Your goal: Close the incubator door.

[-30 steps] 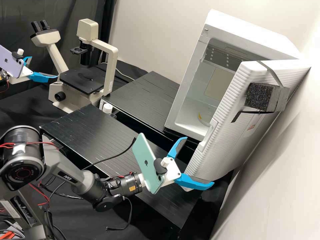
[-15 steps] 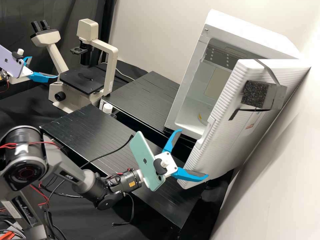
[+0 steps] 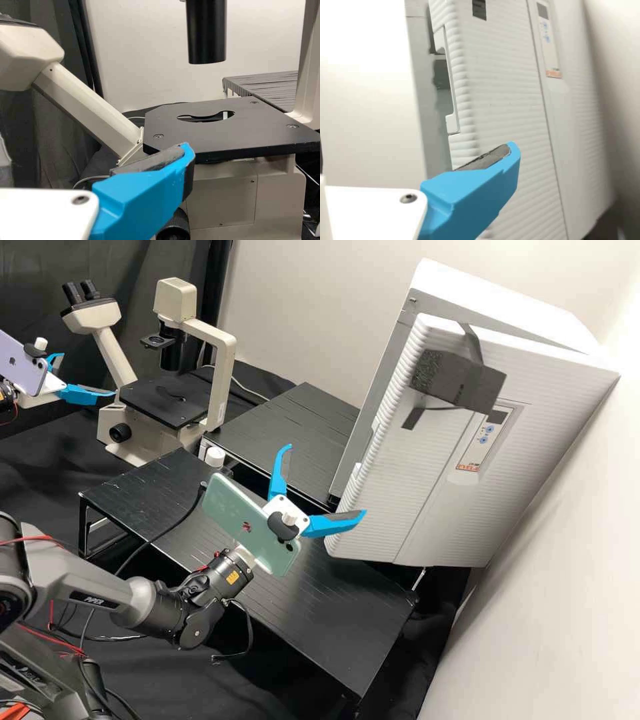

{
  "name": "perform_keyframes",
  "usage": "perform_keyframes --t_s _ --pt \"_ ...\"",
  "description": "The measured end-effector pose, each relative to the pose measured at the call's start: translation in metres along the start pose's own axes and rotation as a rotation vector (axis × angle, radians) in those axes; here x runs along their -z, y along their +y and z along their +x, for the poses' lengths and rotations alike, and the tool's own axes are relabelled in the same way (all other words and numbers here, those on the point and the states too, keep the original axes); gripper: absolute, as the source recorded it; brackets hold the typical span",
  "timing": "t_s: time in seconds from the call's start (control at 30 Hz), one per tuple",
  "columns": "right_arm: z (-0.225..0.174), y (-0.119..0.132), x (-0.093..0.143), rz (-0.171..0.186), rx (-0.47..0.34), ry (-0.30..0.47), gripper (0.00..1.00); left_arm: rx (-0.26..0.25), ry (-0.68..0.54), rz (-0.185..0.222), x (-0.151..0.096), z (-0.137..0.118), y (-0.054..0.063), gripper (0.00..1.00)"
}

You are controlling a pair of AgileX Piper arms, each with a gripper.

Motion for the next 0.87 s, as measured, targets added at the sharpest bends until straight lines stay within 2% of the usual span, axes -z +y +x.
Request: perform_keyframes --t_s 0.1,0.27,0.33,0.43,0.6,0.67,0.87 --pt "0.011 -0.011 0.002 -0.013 0.035 0.021 1.0 0.0 0.0 0.0 0.0 0.0 0.0 1.0" --pt "0.034 -0.03 0.006 -0.077 0.053 0.041 1.0 0.0 0.0 0.0 0.0 0.0 0.0 1.0" --pt "0.038 -0.033 0.008 -0.083 0.056 0.041 1.0 0.0 0.0 0.0 0.0 0.0 0.0 1.0" --pt "0.042 -0.038 0.011 -0.071 0.059 0.049 1.0 0.0 0.0 0.0 0.0 0.0 0.0 1.0" --pt "0.044 -0.042 0.014 -0.077 0.023 0.036 1.0 0.0 0.0 0.0 0.0 0.0 0.0 1.0" --pt "0.043 -0.043 0.014 -0.065 0.007 0.03 1.0 0.0 0.0 0.0 0.0 0.0 0.0 1.0" --pt "0.039 -0.051 0.006 -0.042 0.031 -0.004 1.0 0.0 0.0 0.0 0.0 0.0 0.0 1.0"
